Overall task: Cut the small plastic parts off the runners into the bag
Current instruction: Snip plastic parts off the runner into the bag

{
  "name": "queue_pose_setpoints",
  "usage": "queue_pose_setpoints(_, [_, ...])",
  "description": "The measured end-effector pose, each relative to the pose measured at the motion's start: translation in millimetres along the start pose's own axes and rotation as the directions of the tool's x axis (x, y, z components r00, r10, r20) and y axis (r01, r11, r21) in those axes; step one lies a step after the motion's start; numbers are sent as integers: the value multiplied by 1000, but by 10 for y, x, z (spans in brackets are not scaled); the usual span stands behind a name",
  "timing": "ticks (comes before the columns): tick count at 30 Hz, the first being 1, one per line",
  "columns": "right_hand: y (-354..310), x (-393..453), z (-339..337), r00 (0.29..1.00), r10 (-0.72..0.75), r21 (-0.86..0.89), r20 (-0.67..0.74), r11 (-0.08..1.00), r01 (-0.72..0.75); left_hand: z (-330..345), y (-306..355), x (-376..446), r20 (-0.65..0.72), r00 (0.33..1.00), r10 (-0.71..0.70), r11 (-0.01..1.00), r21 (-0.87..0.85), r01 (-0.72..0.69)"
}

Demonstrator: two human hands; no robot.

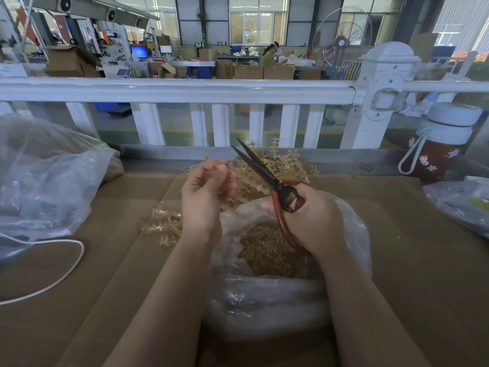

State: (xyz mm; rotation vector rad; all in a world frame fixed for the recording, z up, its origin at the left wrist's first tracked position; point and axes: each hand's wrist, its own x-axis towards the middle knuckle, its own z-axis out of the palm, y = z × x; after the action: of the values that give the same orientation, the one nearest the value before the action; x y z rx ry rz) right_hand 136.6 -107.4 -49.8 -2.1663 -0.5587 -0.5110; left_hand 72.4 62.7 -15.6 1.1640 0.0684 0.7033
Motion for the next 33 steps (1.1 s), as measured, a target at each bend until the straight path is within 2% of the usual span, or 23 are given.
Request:
queue_pose_setpoints(4, [-10,-8,-5,999,-2,41,-54,999,4,-124,158,106,-194,980,-44,972,-234,-3])
queue_pose_setpoints(11, [-46,-10,-20,1000,7,14,-20,1000,-7,-504,235,228,-399,896,-194,856,-514,-44])
queue_pose_setpoints(16, [-38,-5,-14,1000,13,-9,-1,1000,-13,-797,165,299,-501,833,-236,833,-546,-92])
queue_pose_setpoints(20, [-18,-3,-1,1000,11,-31,6,999,-11,-958,104,352,-512,831,-216,846,-523,-102])
queue_pose_setpoints(22, [-14,-1,5,1000,0,-40,3,999,0,-986,77,367,-505,847,-166,879,-465,-105])
queue_pose_setpoints(24, [-11,0,11,1000,-2,-45,3,999,2,-968,79,365,-501,859,-109,939,-335,-77])
queue_pose_setpoints(26, [-11,5,17,1000,0,-47,10,999,0,-912,114,323,-453,890,-58,998,-49,40])
queue_pose_setpoints(27, [-9,6,22,1000,2,-47,12,999,-1,-870,133,290,-411,910,-49,983,140,116])
queue_pose_setpoints(29, [0,10,32,1000,9,-44,15,999,-9,-796,151,244,-321,946,-51,859,470,206])
queue_pose_setpoints(31, [4,8,39,1000,15,-37,18,999,-14,-727,159,241,-251,966,-68,749,626,216])
queue_pose_setpoints(33, [6,7,39,1000,11,-34,20,999,-11,-695,171,257,-240,969,-56,700,683,209])
